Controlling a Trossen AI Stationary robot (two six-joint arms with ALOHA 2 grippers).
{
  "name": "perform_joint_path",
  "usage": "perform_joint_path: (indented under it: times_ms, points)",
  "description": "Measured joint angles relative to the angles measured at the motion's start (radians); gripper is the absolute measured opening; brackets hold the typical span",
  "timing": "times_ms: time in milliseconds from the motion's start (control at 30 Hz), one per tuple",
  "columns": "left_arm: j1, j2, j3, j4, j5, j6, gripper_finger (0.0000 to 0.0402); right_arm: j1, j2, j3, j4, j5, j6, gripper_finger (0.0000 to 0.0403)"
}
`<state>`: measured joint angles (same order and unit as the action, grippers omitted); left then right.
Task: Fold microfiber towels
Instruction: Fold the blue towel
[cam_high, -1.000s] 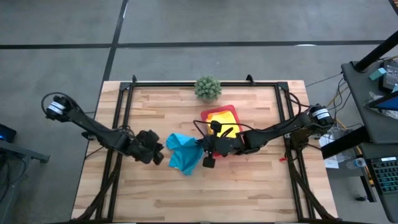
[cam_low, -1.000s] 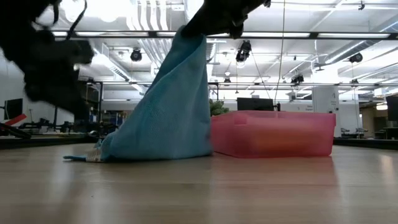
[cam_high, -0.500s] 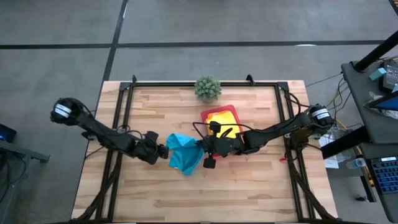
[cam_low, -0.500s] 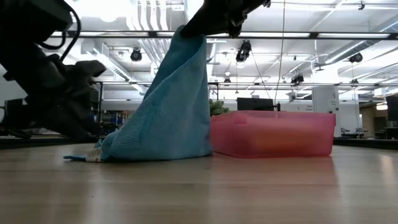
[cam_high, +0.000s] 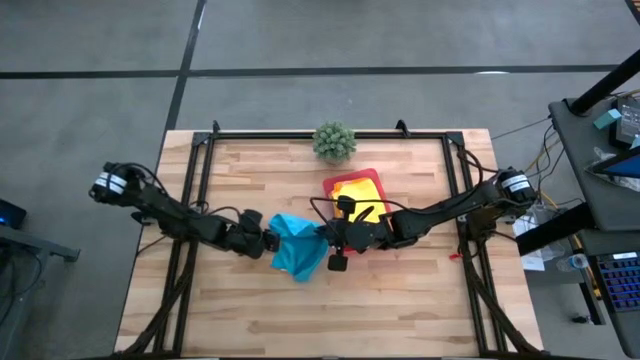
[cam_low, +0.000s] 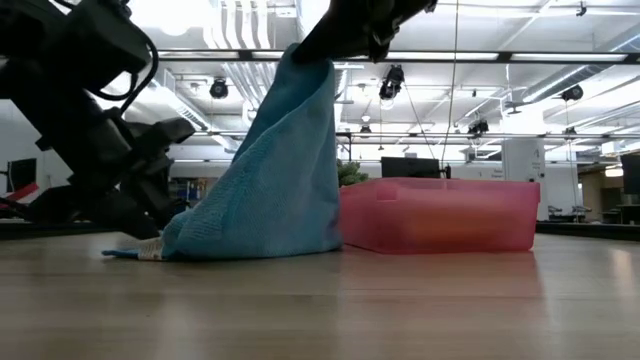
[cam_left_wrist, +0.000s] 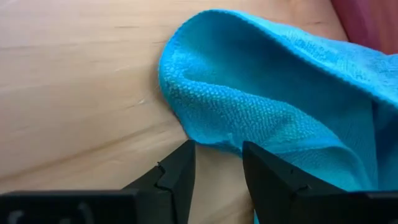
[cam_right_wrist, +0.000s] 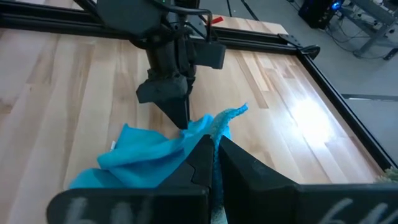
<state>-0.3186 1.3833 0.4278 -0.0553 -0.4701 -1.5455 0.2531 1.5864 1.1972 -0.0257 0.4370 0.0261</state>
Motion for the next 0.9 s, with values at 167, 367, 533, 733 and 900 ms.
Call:
perform_joint_path:
  times_ms: [167,367,533,733,900]
  points:
    - [0.019,0.022,-0.001,0.046,-0.025,0.086,0.0121,0.000,0.000,-0.006,0.000,0.000,0.001,0.0009]
    - [0.031,0.067,0.001,0.086,-0.059,0.213,0.0080,0.000,0.000,-0.014,0.001,0.000,0.015,0.0009]
    - [0.032,0.075,-0.001,0.104,-0.093,0.263,0.0008,0.000,0.001,-0.019,0.002,0.010,0.039,0.0009]
    - [0.024,-0.070,0.005,0.009,-0.098,0.446,0.0001,-0.005,0.000,-0.009,-0.014,0.073,0.101,0.0009]
    - [0.008,-0.266,0.014,-0.047,-0.065,0.607,0.0000,-0.005,-0.001,0.021,-0.029,0.098,0.130,0.0009]
